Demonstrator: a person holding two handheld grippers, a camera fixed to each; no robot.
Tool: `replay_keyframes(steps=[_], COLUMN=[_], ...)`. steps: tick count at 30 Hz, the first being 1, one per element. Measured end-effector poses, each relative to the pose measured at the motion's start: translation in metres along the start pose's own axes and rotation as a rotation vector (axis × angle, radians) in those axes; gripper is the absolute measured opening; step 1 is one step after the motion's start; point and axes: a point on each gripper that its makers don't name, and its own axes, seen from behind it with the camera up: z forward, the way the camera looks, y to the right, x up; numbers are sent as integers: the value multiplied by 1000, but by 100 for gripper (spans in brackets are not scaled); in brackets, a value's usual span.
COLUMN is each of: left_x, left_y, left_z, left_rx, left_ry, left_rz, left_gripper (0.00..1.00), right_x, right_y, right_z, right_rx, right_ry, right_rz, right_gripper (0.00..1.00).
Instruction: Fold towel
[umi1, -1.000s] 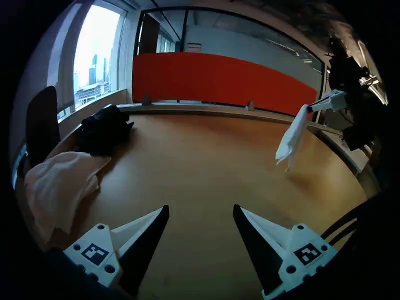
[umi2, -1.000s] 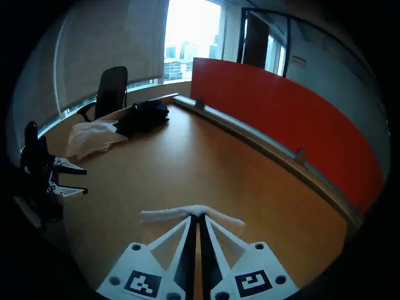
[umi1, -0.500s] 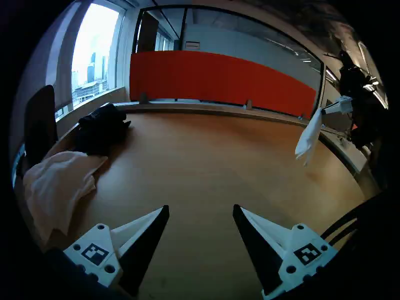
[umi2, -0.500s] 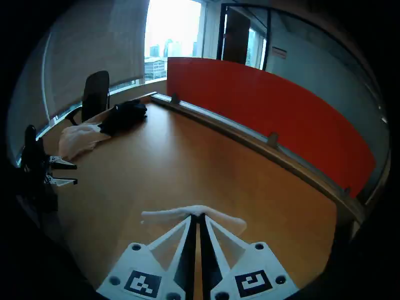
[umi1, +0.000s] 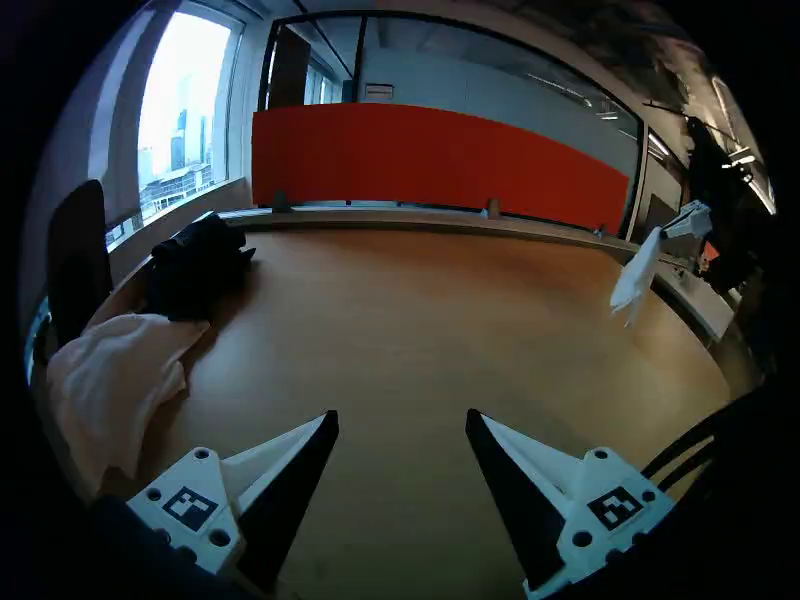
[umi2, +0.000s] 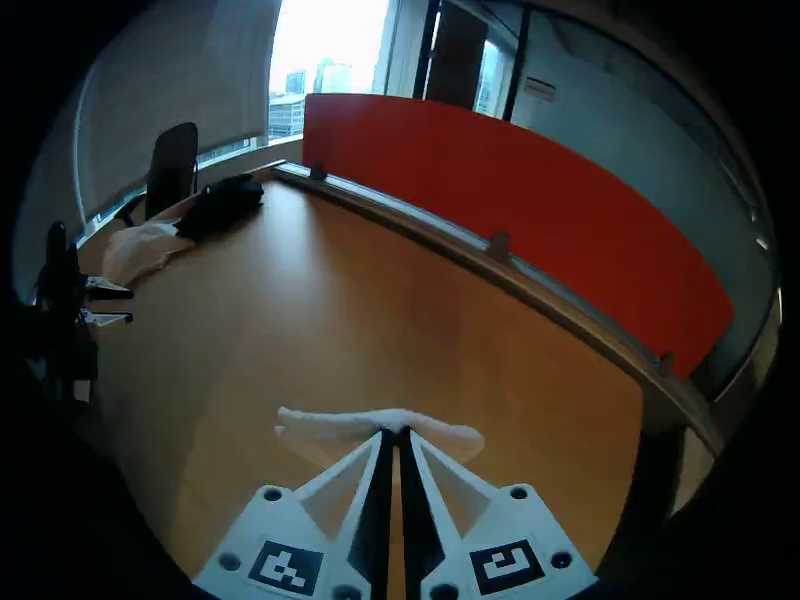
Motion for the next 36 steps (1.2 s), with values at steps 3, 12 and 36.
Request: replay_keyframes(steps=[3, 12, 36], left_x=[0, 0, 2], left_y=[1, 4, 9], left_z=[0, -1, -3], left_rx=[1, 7, 18], left_ry=[-3, -9, -16], left_rz=[1, 8, 31], left_gripper=[95, 94, 95], right_x=[-7, -27, -72], right_y=[15, 55, 130], right_z=[-5, -18, -34], right_rx=[-16, -58, -161], right_ry=[-3, -17, -78], right_rz=[22, 73, 118], right_gripper=[4, 4, 4])
